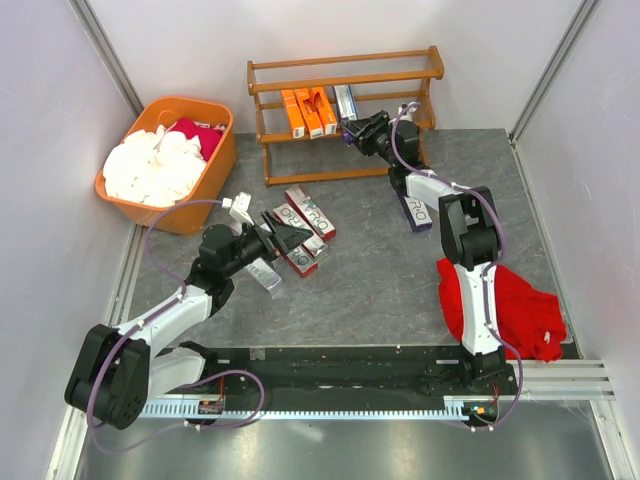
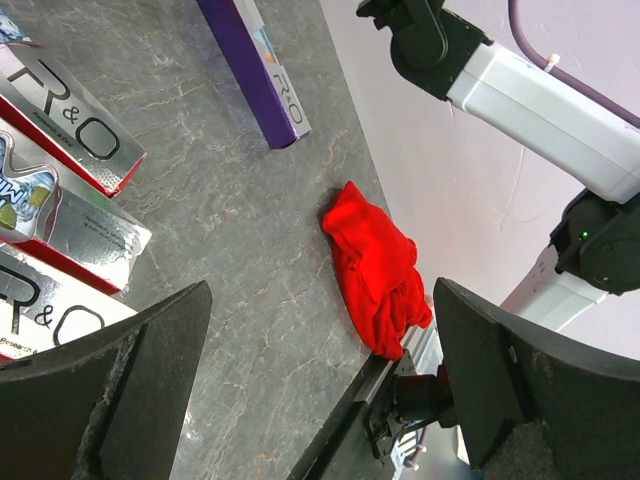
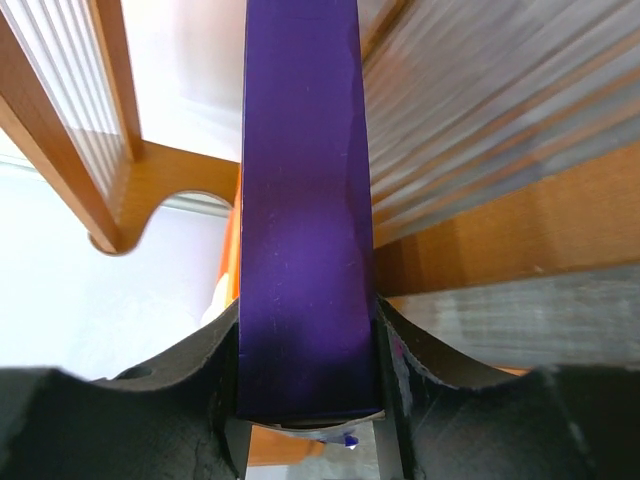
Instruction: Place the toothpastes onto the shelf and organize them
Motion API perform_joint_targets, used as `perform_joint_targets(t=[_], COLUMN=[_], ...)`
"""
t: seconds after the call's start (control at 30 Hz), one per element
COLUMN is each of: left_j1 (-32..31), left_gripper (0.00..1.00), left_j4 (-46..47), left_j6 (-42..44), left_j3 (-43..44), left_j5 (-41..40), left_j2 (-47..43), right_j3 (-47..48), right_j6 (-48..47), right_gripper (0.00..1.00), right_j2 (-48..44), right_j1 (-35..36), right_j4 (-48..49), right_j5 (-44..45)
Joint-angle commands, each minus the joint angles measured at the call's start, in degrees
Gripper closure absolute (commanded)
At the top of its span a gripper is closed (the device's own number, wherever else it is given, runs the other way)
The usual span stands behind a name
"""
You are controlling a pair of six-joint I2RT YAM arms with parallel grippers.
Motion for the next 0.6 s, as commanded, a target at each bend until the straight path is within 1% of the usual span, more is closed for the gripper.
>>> perform_joint_targets(t=[0.0, 0.13, 0.23, 0.27, 0.3, 0.47, 0.5, 0.57], left_j1=[-0.08, 0.00, -0.08, 0.00, 0.00, -0.08, -0.08, -0.08], left_gripper=[0.00, 0.00, 0.00, 0.00, 0.00, 0.00, 0.00, 0.00], left_j4=[2.93, 3.28, 3.55, 3.55, 3.55, 3.64, 3.64, 3.73], left_j6=[-0.36, -0.53, -0.62, -0.62, -0.62, -0.53, -0.53, -0.53], left_j3=[0.49, 0.32, 0.23, 0.14, 0.14, 0.14, 0.23, 0.32], left_j5=[0.74, 1.09, 1.09, 1.18, 1.09, 1.36, 1.62, 1.71], left_j2=[0.55, 0.90, 0.90, 0.81, 0.81, 1.07, 1.16, 1.51], right_j3=[4.87, 9.26, 10.33, 10.15, 9.80, 4.09, 3.48, 2.07], right_j6=[4.95, 6.10, 6.45, 6.45, 6.28, 5.66, 5.31, 4.17], right_gripper=[0.48, 0.43, 0.38, 0.36, 0.32, 0.18, 0.14, 0.11], right_j2=[3.10, 5.29, 5.48, 5.30, 5.04, 1.44, 0.91, -0.50], right_j1=[0.51, 1.04, 1.39, 1.48, 1.48, 1.48, 1.48, 1.48], right_j4=[2.82, 1.07, -0.69, -1.05, -1.22, -1.57, -1.92, -2.46], right_j5=[0.37, 0.64, 0.99, 1.08, 1.08, 0.55, 0.55, 0.20])
